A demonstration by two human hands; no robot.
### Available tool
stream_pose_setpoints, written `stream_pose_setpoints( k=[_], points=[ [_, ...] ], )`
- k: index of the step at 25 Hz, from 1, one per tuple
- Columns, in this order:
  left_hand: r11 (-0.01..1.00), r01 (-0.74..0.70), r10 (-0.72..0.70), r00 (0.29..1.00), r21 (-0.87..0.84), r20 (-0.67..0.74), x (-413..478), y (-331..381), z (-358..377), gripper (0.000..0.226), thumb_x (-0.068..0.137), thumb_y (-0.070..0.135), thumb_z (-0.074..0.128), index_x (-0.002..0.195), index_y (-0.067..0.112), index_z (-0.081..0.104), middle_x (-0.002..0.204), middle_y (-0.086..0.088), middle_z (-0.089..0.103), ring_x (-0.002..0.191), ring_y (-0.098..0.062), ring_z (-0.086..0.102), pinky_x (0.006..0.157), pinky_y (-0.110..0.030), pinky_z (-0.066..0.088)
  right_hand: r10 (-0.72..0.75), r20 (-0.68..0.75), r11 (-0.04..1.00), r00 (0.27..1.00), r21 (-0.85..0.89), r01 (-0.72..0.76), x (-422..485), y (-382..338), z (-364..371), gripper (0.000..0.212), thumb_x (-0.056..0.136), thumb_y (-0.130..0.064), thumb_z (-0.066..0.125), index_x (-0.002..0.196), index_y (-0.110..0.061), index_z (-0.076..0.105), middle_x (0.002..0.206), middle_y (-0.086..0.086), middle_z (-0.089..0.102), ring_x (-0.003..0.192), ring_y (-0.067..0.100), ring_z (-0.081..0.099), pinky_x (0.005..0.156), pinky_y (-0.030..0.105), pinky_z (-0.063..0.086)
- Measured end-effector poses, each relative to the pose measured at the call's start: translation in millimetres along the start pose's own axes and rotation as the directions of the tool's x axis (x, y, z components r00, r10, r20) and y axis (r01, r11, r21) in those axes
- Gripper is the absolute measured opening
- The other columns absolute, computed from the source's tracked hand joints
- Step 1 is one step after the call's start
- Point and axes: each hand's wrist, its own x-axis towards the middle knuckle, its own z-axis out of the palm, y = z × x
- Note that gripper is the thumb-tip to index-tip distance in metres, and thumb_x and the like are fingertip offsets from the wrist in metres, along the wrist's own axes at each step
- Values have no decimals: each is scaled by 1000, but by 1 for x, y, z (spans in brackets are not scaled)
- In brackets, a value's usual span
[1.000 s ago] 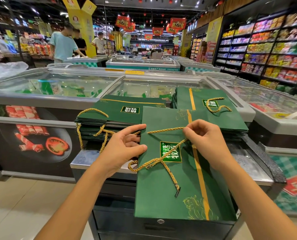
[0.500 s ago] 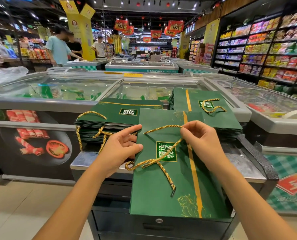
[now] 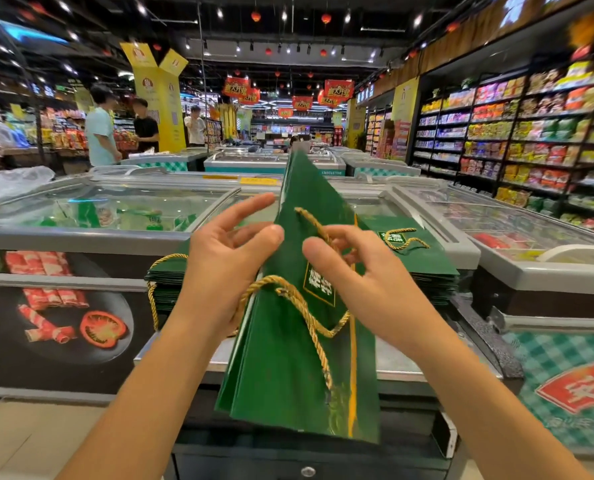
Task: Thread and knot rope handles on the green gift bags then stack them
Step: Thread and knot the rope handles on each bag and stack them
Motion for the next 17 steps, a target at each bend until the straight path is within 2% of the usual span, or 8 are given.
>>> stream_pose_setpoints(
  k=[2, 4, 6, 8, 12, 13, 15, 17],
  points=[
    [994, -85, 83, 996, 61, 41, 0, 16, 18, 34, 89, 5, 69, 122, 16, 68, 100, -11, 77, 95, -28, 74, 87, -41, 59, 13, 36, 991, 999, 131, -18, 4, -16, -8, 52, 76, -86, 47, 113, -51, 59, 117, -16, 62, 106, -5, 59, 92, 31, 53],
    [983, -149, 138, 985, 104, 106, 1, 25, 35, 31, 91, 8, 69, 122, 10, 66, 99, -9, 78, 95, -24, 75, 84, -38, 61, -15, 83, 950, 996, 312, -11, 8, -25, -14, 52, 85, -81, 48, 123, -48, 61, 121, -15, 68, 113, 0, 63, 95, 39, 55],
    [974, -188, 164, 971, 129, 176, 5, 29, 47, 24, 98, 7, 59, 121, 5, 65, 100, -10, 77, 93, -22, 75, 78, -34, 62, -10, 86, 888, 996, 460, -30, 8, -25, -19, 39, 100, -57, 51, 129, -33, 64, 118, -9, 72, 114, 7, 66, 96, 34, 50],
    [977, -172, 141, 964, 127, 225, 10, 27, 53, 23, 102, 1, 50, 120, 1, 64, 101, -15, 76, 94, -22, 75, 76, -30, 61, 50, 73, 790, 996, 608, -84, 4, -21, -24, 24, 105, -29, 53, 122, -23, 67, 106, 0, 74, 102, 15, 68, 87, 34, 51],
    [998, -31, 42, 970, -50, 238, 6, 8, 56, 25, 99, -11, 45, 115, -5, 63, 104, -28, 69, 90, -28, 70, 81, -34, 62, 157, 20, 692, 987, 711, -125, -4, 3, -24, 22, 107, -17, 48, 114, -16, 69, 91, 8, 73, 78, 17, 69, 68, 31, 58],
    [999, -49, 51, 975, -12, 216, 5, -1, 52, 24, 98, -11, 47, 112, -3, 65, 103, -26, 70, 90, -27, 70, 83, -35, 62, 198, 19, 689, 980, 708, -154, -5, 12, -22, 22, 107, -17, 48, 113, -15, 69, 92, 10, 74, 77, 18, 70, 68, 32, 59],
    [943, -173, 117, 972, 283, 205, 4, -25, 35, 24, 95, -7, 56, 110, 8, 70, 101, -9, 74, 96, -16, 70, 91, -34, 58, 296, 49, 656, 954, 715, -240, -8, 35, -18, 23, 107, -19, 49, 115, -13, 69, 100, 14, 76, 80, 22, 72, 72, 37, 61],
    [724, -326, 149, 935, 608, 323, 3, -55, 13, 26, 96, 10, 64, 119, 20, 69, 120, 6, 70, 115, -9, 62, 104, -36, 49, 400, 98, 598, 911, 726, -341, -10, 60, -14, 24, 107, -19, 49, 118, -10, 69, 105, 17, 76, 82, 25, 74, 74, 39, 62]
  ],
)
